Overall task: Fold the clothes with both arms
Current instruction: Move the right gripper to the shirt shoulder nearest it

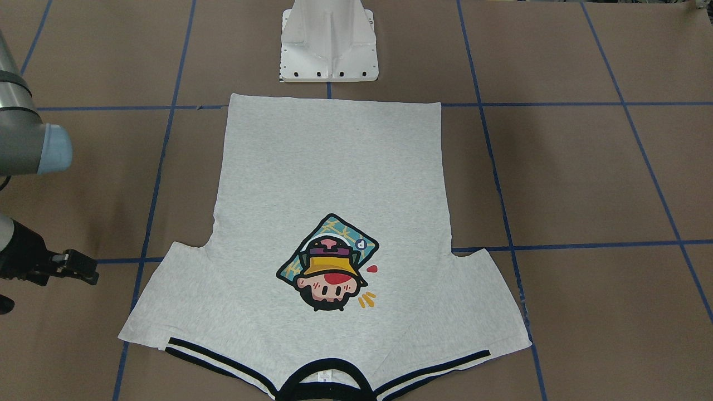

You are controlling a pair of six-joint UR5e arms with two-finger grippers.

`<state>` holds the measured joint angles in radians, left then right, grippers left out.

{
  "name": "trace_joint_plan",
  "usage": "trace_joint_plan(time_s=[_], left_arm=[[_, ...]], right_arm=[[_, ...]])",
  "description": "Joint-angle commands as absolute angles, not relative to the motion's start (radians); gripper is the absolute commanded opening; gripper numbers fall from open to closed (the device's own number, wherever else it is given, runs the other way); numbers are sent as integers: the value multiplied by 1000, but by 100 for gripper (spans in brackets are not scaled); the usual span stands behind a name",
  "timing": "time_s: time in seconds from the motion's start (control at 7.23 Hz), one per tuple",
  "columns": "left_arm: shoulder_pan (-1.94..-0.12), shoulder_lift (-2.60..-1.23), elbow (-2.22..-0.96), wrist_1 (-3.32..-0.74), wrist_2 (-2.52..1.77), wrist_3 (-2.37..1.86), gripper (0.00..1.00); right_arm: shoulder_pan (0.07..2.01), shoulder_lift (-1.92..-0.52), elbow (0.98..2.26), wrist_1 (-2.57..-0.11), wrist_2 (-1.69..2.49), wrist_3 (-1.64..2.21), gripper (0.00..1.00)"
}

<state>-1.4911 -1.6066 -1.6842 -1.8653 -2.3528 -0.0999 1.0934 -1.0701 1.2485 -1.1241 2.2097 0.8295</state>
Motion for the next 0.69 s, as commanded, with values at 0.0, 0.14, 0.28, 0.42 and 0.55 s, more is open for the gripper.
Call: trace_joint_plan(time_s=[0.0, 0.14, 0.28, 0.42, 0.55], left_arm=[[-1491, -1608, -1684, -1865, -2350, -101, 100], [-1491, -1609, -1684, -1865, -2349, -101, 100], [-1491, -1614, -1678, -1865, -2349, -101, 100], [-1490, -1615, -1677, -1865, -2349, -101, 100], [-1489, -1615, -1677, -1864, -2349, -101, 100]], right_arm=[[1037, -957, 1047, -897, 2088, 1036, 98], [1026, -951, 993, -814, 2056, 1072, 97], [1017, -933, 939, -780, 2053, 1118, 97], [1016, -931, 937, -776, 2049, 1138, 97], [999, -917, 933, -778, 2013, 1143, 96]])
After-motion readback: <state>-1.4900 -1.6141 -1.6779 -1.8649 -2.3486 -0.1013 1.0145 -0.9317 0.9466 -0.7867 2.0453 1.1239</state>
